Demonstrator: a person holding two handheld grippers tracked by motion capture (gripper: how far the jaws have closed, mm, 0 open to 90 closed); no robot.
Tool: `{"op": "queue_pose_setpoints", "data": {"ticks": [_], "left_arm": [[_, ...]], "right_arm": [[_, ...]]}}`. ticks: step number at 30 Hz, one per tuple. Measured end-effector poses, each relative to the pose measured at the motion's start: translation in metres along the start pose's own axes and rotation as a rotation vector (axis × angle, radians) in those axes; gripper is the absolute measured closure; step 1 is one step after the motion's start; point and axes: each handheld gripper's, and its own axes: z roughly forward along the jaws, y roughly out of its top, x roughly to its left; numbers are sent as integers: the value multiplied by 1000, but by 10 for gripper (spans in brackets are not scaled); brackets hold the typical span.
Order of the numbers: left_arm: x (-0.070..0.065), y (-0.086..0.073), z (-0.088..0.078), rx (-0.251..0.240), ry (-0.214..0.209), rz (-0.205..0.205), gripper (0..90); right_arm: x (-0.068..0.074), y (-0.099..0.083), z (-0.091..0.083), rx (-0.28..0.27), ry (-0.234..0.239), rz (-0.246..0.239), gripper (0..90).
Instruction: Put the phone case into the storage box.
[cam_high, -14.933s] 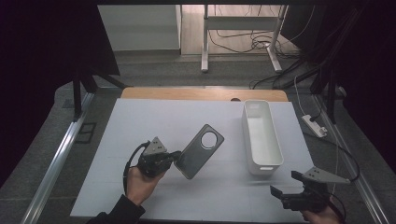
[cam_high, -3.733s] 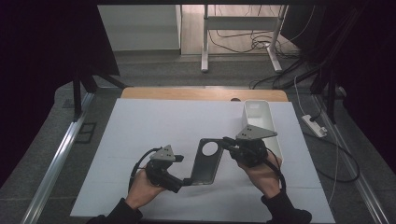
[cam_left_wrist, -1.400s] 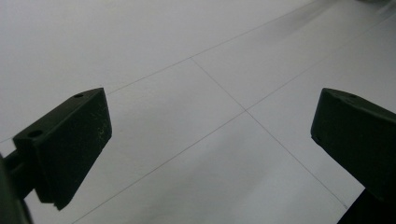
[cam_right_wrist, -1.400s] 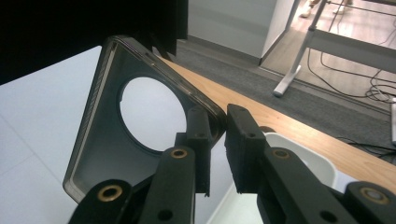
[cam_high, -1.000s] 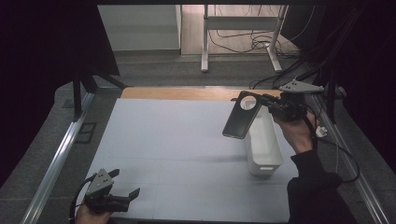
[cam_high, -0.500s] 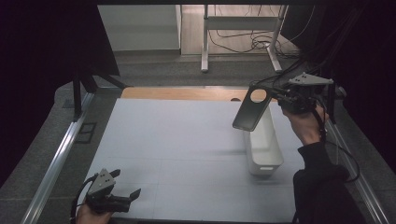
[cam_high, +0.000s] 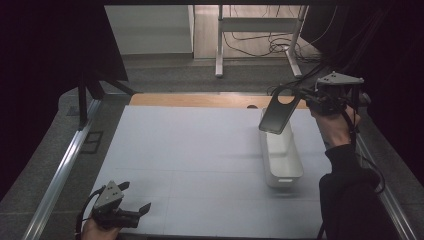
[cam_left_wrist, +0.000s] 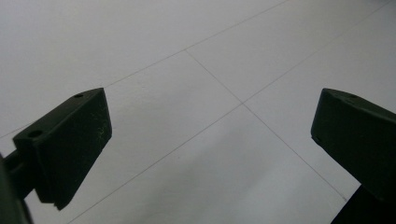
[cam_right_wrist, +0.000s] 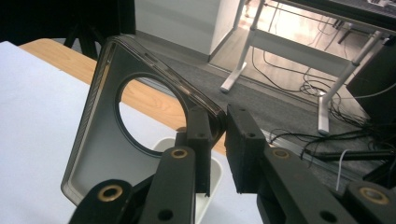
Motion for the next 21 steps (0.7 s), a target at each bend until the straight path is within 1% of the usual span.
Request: {"op": "queue_pose_setpoints", "data": {"ticks": [6, 9, 13, 15, 18, 21], "left_arm": [[0, 0, 1, 3, 1, -4, 0], [0, 0, 1, 3, 1, -4, 0], [1, 0, 1, 4, -1, -8, 0], [1, 0, 1, 4, -2, -10, 0], [1, 0, 1, 5, -1, -16, 0], [2, 0, 1, 2, -2, -22, 0]], "right_arm": [[-11, 1, 8, 9, -16, -11, 796], [-12, 1, 11, 16, -25, -17, 796], [-17, 1, 21, 26, -43, -40, 796], [-17, 1, 23, 29, -44, -45, 797], [-20, 0, 30, 39, -60, -64, 796], [-21, -2, 36, 44, -64, -68, 797]]}}
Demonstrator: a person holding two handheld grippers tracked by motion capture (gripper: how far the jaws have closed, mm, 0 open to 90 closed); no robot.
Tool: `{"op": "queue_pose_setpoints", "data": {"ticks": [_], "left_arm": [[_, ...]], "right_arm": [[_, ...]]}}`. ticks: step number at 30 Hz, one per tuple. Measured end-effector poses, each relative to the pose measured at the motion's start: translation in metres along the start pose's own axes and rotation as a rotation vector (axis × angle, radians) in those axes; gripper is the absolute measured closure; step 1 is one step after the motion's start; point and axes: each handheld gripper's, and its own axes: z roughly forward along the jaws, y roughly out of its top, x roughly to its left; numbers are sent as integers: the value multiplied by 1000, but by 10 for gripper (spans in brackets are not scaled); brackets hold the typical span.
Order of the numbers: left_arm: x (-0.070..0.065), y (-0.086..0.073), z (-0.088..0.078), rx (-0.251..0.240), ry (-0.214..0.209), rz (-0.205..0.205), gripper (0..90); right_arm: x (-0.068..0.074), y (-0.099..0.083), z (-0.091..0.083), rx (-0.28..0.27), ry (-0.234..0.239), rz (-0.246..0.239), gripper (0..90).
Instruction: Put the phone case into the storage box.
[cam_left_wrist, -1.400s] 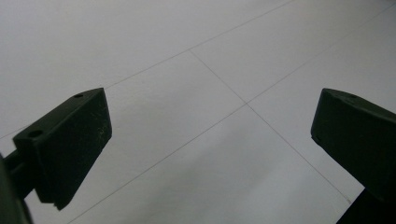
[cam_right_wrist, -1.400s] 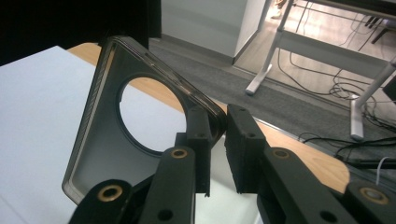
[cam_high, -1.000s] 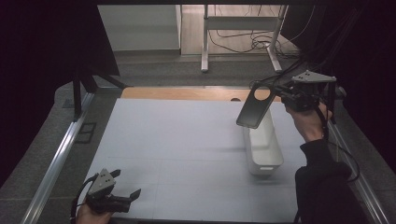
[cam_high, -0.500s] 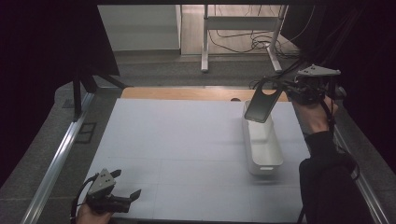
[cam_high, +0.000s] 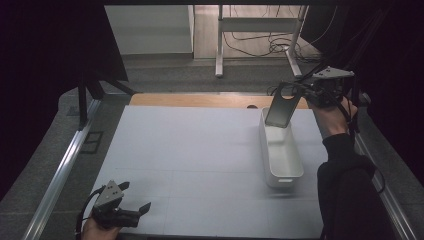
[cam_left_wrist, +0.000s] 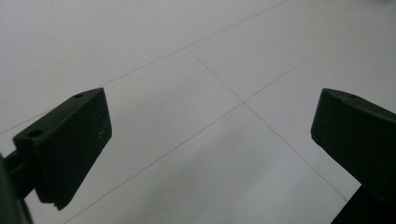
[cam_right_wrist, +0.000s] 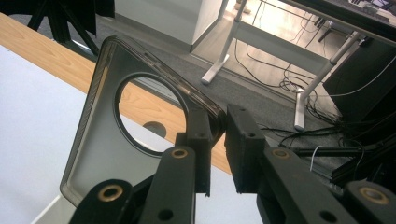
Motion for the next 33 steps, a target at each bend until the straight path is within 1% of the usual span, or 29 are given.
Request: {"op": "queue_pose_setpoints", "data": {"ticks": [5, 7, 8, 11, 17, 22, 26, 31, 33], "left_arm": [[0, 0, 0, 1, 0, -2, 0], [0, 0, 0, 0, 0, -2, 0], [0, 0, 0, 0, 0, -3, 0], [0, 0, 0, 1, 1, -5, 0], [0, -1, 0, 3, 2, -7, 0], [0, 0, 0, 6, 6, -7, 0], [1, -1, -1, 5, 5, -13, 0], [1, -1, -1, 3, 4, -19, 0], [1, -1, -1, 3, 4, -19, 0]], "right_arm": [[0, -3, 12, 1, -10, -29, 797], [0, -3, 14, 5, -15, -35, 797], [1, -5, 19, 5, -16, -46, 797], [1, -6, 24, 10, -19, -51, 798], [0, -9, 35, -1, -24, -56, 798], [1, -11, 42, 3, -32, -73, 798], [3, -15, 49, 13, -42, -98, 798], [5, -18, 56, 13, -37, -104, 799], [8, -20, 61, 17, -44, -114, 799]]}}
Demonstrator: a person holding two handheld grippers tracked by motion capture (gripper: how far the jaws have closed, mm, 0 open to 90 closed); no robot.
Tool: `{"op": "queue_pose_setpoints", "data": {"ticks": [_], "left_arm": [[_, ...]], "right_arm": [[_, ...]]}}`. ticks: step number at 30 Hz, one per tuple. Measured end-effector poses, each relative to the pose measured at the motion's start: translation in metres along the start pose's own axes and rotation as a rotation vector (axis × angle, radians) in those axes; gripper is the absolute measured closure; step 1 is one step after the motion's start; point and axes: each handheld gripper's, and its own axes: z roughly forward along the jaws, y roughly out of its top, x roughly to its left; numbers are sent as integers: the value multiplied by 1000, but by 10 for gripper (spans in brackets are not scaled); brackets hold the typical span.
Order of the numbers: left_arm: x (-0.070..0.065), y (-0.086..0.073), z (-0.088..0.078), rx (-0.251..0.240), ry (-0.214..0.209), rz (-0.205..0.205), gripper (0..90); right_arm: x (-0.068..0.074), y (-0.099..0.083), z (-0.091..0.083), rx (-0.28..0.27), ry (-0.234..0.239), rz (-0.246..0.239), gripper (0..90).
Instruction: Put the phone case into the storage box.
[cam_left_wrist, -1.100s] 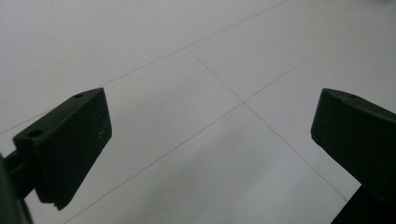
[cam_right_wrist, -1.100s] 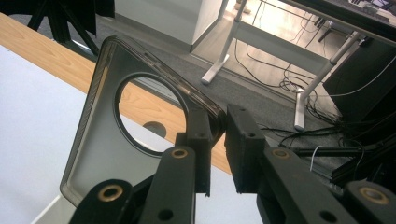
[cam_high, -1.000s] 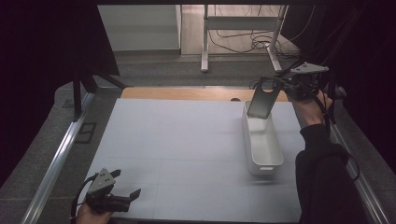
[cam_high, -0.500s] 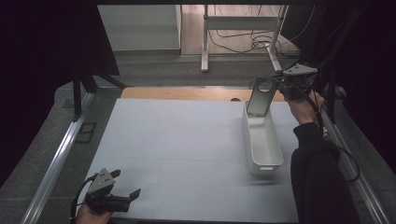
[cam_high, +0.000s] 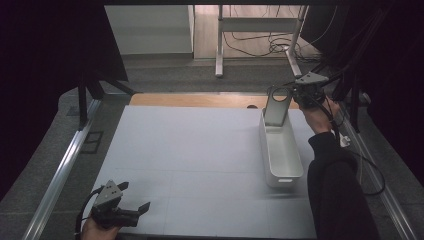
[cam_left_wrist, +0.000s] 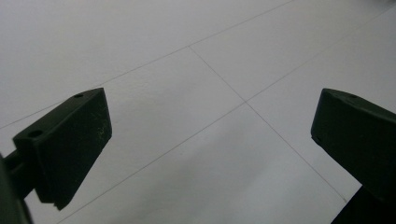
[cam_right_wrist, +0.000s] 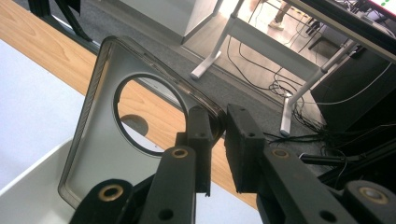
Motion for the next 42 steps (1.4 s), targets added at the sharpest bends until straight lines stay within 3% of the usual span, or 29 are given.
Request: {"op": "queue_pose_setpoints", "data": {"ticks": [12, 32, 42], "left_arm": [[1, 0, 0, -2, -6, -6, 0], [1, 0, 0, 2, -9, -1, 0], [1, 0, 0, 1, -9, 0, 0]], "right_arm": [[9, -9, 12, 17, -14, -37, 799], [14, -20, 20, 16, -14, -35, 795], [15, -21, 21, 10, -18, -18, 747]]}}
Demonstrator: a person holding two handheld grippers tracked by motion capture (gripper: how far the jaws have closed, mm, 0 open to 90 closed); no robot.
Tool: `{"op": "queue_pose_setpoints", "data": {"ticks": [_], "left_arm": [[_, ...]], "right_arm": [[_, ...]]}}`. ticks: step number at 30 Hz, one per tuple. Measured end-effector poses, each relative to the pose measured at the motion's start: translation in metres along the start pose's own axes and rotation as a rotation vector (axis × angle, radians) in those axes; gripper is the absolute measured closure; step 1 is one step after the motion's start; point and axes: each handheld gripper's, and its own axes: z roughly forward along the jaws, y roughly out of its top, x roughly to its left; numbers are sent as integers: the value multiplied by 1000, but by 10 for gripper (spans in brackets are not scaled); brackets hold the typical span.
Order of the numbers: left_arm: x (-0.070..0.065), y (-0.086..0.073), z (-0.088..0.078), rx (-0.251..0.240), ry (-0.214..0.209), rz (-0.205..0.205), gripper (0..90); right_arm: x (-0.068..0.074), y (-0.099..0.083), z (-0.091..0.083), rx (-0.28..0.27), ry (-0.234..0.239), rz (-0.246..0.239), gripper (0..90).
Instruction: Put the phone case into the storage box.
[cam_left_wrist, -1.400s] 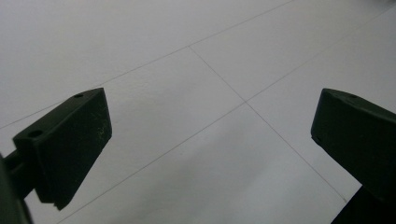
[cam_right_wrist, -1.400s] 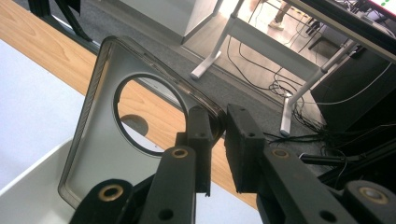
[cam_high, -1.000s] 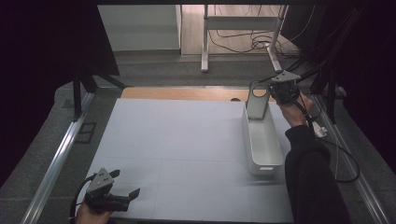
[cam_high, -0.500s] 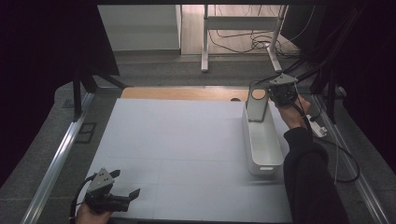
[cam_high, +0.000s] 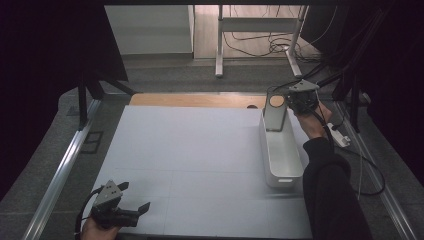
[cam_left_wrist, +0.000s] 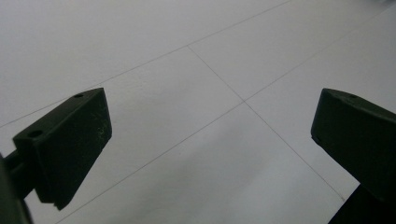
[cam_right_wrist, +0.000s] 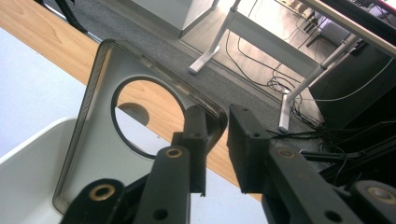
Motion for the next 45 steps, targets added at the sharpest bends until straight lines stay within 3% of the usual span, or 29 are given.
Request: {"op": "queue_pose_setpoints", "data": {"ticks": [11, 26, 45], "left_arm": [[0, 0, 0, 0, 2, 0, 0], [1, -1, -1, -10, 15, -30, 0], [1, 0, -1, -8, 20, -35, 0]], "right_arm": [[0, 1, -5, -5, 8, 30, 628], [-1, -3, -25, 30, 84, 163, 481], [7, -12, -45, 39, 186, 252, 386]]}}
